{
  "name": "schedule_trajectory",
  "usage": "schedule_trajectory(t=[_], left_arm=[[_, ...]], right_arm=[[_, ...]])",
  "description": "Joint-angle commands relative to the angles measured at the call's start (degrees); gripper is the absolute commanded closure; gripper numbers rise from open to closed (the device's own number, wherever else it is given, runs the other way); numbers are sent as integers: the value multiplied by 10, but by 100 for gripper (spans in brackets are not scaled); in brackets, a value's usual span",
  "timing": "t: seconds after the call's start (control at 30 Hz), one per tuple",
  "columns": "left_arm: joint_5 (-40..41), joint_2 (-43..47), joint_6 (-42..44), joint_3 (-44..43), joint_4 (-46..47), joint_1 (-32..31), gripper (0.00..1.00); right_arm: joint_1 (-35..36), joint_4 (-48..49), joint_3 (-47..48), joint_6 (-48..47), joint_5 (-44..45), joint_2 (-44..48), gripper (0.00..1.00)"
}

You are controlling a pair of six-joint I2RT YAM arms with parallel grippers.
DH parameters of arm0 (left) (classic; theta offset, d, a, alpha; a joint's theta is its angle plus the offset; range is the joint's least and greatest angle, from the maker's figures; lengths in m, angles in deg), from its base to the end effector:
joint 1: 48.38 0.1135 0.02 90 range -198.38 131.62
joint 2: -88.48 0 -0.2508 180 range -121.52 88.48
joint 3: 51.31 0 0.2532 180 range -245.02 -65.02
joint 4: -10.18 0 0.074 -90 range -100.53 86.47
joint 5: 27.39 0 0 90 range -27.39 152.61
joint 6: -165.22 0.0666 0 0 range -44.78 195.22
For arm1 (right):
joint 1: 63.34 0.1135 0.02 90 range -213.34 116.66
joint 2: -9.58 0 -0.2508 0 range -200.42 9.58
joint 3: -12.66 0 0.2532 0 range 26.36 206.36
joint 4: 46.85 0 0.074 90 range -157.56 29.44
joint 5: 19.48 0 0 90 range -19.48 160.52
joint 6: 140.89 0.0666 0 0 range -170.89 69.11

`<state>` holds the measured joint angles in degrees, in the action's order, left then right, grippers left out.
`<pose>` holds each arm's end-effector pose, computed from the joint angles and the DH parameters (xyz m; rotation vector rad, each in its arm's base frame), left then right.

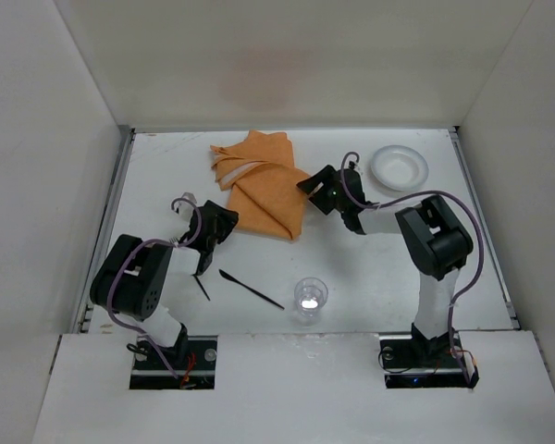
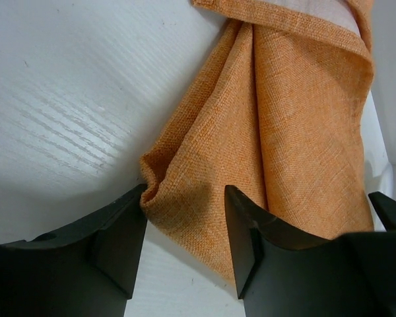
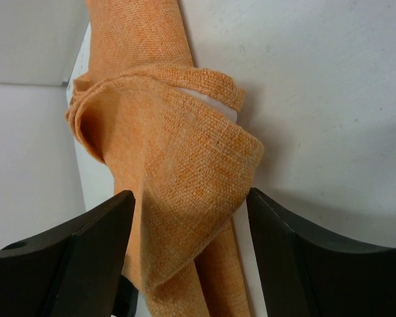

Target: Set the dinner table for one person

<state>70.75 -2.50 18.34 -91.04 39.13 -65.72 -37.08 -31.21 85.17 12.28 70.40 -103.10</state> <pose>0.3009 -0.0841 0.1137 -0.7748 1.8704 -0.7036 0.3928 0.1940 0.1232 0.6774 2.0345 0.9715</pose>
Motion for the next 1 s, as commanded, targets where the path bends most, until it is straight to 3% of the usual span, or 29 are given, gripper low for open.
schedule_trajectory(t=[0.0, 0.07, 0.13, 0.2, 0.23, 0.37, 0.53, 0.67, 0.87, 0.97], left_arm=[[9, -27, -14, -9, -35, -13, 54], [11, -30, -17, -10, -35, -13, 59], [12, -31, -17, -12, -35, -12, 68], [13, -24, -14, -14, -35, -8, 79], [14, -18, -10, -14, -33, -6, 85], [28, 18, -8, 0, -9, -4, 94], [81, 154, 14, 28, -27, 3, 97], [123, 281, 43, 4, -97, 16, 98], [154, 414, 70, -61, -144, 11, 98], [166, 433, 101, -105, -154, -1, 98]], right_arm=[[1, 5, 38, 40, -10, -20, 26], [0, 2, 47, 49, -10, -28, 29], [-3, 0, 48, 54, 0, -28, 38], [-6, 11, 46, 52, 16, -25, 53], [-6, 19, 46, 47, 24, -23, 66], [-7, 42, 35, 7, 39, 12, 83], [-1, 34, -33, -102, 108, 143, 87], [14, -1, -74, -191, 169, 276, 89], [57, -123, -43, -307, 240, 461, 89], [81, -164, -3, -357, 260, 503, 89]])
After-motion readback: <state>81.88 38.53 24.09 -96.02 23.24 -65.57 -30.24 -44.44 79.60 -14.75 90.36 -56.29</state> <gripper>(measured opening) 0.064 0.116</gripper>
